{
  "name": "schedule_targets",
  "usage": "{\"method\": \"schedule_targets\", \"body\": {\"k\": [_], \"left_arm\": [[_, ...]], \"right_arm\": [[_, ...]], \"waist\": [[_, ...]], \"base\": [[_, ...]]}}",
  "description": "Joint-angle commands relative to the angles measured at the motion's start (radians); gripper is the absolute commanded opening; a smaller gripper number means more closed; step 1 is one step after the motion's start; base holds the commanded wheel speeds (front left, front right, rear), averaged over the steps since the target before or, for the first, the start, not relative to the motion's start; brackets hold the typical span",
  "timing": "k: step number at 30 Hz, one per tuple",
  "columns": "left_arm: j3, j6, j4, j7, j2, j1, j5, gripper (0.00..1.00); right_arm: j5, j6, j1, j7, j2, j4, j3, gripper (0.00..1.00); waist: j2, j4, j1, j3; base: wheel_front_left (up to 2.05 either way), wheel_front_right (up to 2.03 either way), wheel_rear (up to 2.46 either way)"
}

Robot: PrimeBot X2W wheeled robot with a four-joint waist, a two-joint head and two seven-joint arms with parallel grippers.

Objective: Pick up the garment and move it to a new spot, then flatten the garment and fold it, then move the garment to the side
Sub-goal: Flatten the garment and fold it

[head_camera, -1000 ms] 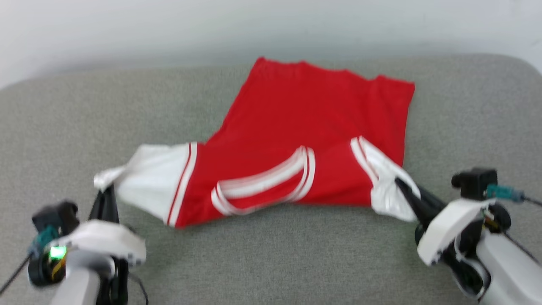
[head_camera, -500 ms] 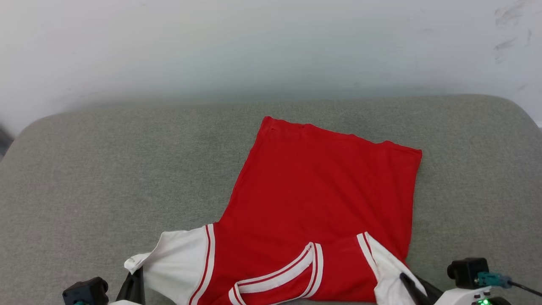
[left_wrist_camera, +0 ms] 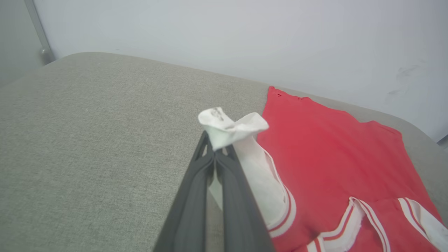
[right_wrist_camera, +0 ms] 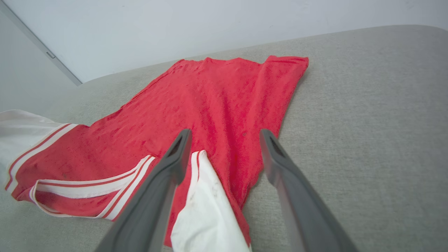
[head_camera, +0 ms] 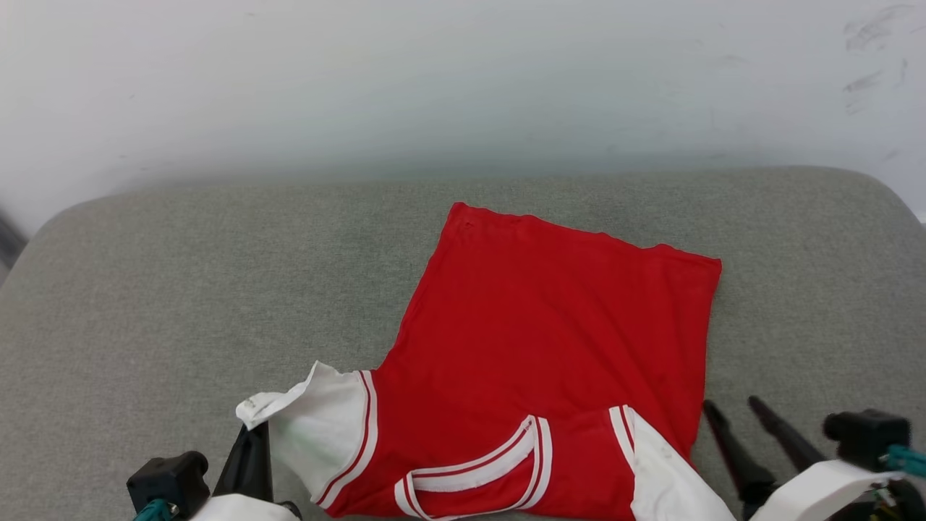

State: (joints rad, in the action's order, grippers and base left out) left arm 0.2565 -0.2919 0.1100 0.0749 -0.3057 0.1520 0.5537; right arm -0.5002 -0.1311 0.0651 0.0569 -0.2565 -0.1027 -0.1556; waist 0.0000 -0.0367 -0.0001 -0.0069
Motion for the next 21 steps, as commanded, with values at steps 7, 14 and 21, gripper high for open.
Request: {"method": "schedule_targets", "body": {"k": [7, 14, 21], "left_arm": [[0.021, -0.014, 0.058, 0.006, -0.004, -0.043, -0.039, 0.0], [0.062, -0.003, 0.117, 0.018, 0.013, -0.12, -0.077, 0.0], [0.11, 0.031, 0.122, 0.053, 0.056, -0.236, -0.099, 0.0]], "right_arm": [[-0.013, 0.001, -0.1, 0.111, -0.001, -0.021, 0.21, 1.0], [-0.065, 0.001, -0.356, 0.344, -0.086, -0.197, 0.292, 1.0], [-0.065, 0.001, -0.594, 0.579, -0.157, -0.366, 0.314, 1.0]], "waist": [[0.0, 0.026, 0.0001, 0.029], [0.0, 0.085, 0.0001, 0.152], [0.0, 0.172, 0.0001, 0.292]], "base": [[0.0, 0.0, 0.0], [0.0, 0.0, 0.0], [0.0, 0.0, 0.0]]}}
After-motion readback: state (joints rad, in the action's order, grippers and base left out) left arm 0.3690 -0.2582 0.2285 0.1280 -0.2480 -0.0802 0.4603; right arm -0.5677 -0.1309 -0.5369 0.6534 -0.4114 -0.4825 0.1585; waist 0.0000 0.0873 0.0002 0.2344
